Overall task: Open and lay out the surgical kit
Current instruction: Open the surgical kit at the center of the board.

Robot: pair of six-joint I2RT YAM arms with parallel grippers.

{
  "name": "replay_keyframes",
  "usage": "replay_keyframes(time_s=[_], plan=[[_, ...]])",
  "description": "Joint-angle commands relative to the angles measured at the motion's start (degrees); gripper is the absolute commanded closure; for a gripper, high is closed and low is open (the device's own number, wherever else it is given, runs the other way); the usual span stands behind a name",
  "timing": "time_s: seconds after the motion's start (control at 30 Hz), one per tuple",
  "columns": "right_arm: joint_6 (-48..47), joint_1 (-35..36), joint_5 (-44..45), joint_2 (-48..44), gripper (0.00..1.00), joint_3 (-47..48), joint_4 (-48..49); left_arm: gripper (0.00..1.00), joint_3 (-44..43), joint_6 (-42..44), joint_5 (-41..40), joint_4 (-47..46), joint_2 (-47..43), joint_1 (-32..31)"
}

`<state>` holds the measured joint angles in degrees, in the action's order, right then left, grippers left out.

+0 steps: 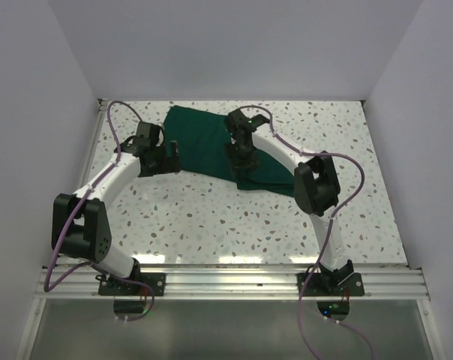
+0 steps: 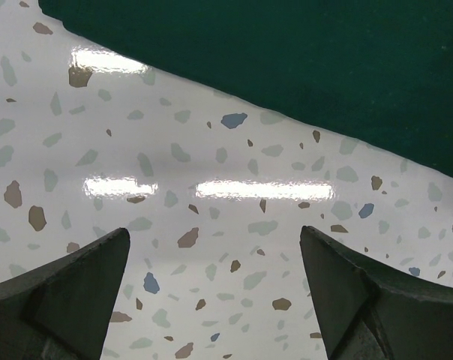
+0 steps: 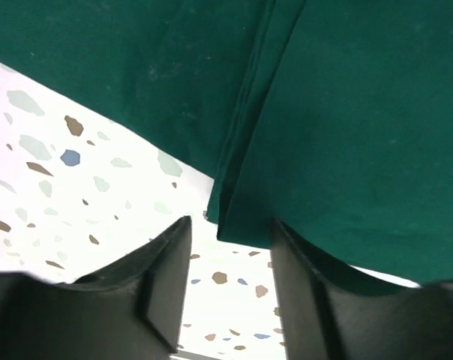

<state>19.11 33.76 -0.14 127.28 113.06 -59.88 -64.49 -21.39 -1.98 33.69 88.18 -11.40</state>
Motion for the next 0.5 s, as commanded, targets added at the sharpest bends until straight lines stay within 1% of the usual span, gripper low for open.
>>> replay_keyframes(time_s=[0.0, 0.07, 0.1, 0.13, 0.17, 0.33, 0.43, 0.47], plan=[[-1.4, 0.1, -0.8, 1.2, 0.53, -0.6, -1.8, 0.00, -0.6, 1.2, -0.3, -1.5, -0.4, 0.0], [-1.8, 0.2, 0.0, 2.4, 0.68, -0.5, -2.3, 0.00, -0.5, 1.2, 0.0, -1.7, -0.1, 0.0], [-2.0, 0.1, 0.0, 2.8, 0.79, -0.5, -2.8, 0.00, -0.5, 1.2, 0.0, -1.8, 0.0, 0.0], [-2.3, 0.2, 0.1, 3.1, 0.88, -0.5, -3.0, 0.00, -0.5, 1.2, 0.0, -1.8, 0.1, -0.1], [-2.3, 0.1, 0.1, 3.3, 1.00, -0.5, -3.1, 0.00, -0.5, 1.2, 0.0, -1.8, 0.1, 0.0], [-2.3, -0.1, 3.1, 2.0, 1.00, 1.3, -3.8, 0.00, -0.6, 1.2, -0.1, -1.6, 0.4, 0.0], [-2.1, -1.6, 5.9, 0.3, 1.00, 3.1, -4.5, 0.00, -0.5, 1.2, -0.1, -1.6, 0.4, 0.0], [-1.8, -3.1, 6.7, -0.2, 1.00, 3.6, -4.7, 0.00, -0.5, 1.3, -0.1, -1.5, 0.4, 0.0]])
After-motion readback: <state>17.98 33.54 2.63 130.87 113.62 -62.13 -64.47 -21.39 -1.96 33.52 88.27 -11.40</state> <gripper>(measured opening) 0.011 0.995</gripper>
